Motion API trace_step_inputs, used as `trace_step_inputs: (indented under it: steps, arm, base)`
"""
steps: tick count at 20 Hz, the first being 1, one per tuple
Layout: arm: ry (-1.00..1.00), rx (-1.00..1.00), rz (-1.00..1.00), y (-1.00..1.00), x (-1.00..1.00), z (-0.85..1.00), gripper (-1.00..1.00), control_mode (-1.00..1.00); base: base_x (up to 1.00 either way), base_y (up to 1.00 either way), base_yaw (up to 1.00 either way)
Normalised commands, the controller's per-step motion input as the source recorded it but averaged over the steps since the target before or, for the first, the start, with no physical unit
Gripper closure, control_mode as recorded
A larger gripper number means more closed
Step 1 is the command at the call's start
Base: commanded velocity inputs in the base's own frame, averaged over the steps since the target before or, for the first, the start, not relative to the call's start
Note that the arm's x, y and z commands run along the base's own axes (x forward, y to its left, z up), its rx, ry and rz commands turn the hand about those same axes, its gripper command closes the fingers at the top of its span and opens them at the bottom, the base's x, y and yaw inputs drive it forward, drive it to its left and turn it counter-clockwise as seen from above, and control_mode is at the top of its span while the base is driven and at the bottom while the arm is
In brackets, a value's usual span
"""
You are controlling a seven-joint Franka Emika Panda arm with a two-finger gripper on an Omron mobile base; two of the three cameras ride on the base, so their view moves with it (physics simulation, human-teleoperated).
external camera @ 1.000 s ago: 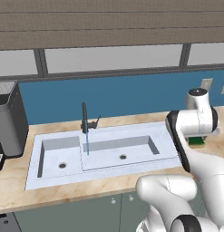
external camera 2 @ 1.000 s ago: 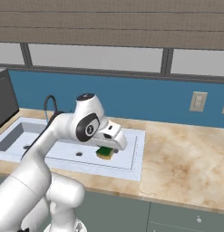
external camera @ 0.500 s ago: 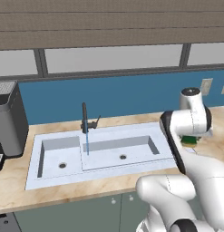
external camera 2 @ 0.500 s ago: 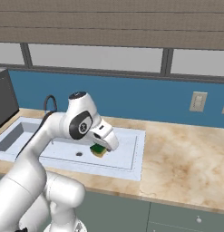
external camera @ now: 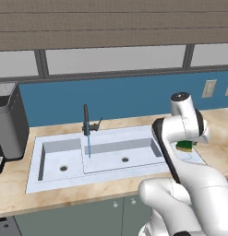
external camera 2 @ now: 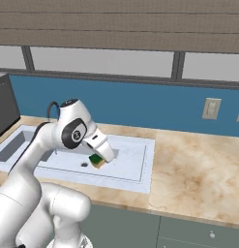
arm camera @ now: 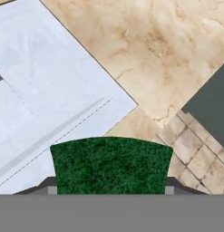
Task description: Soak the sponge with water for a few seconds and then drop it inside the sink.
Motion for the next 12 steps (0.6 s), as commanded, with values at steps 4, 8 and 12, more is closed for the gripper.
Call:
trace_step_inputs:
  steps: [4, 8, 12]
  arm:
    - [-0.01, -0.03, -0.08, 0.37, 0.00, 0.00, 1.00, -1.00]
    - [0.00, -0.08, -0.13, 0.57, 0.00, 0.00, 1.00, -1.00]
    - [-0.01, -0.08, -0.14, 0.73, 0.00, 0.00, 1.00, -1.00]
  base:
    - [0.00, 0.00, 0.00]
    - [0.00, 0.00, 0.00]
    - [0.00, 0.00, 0.00]
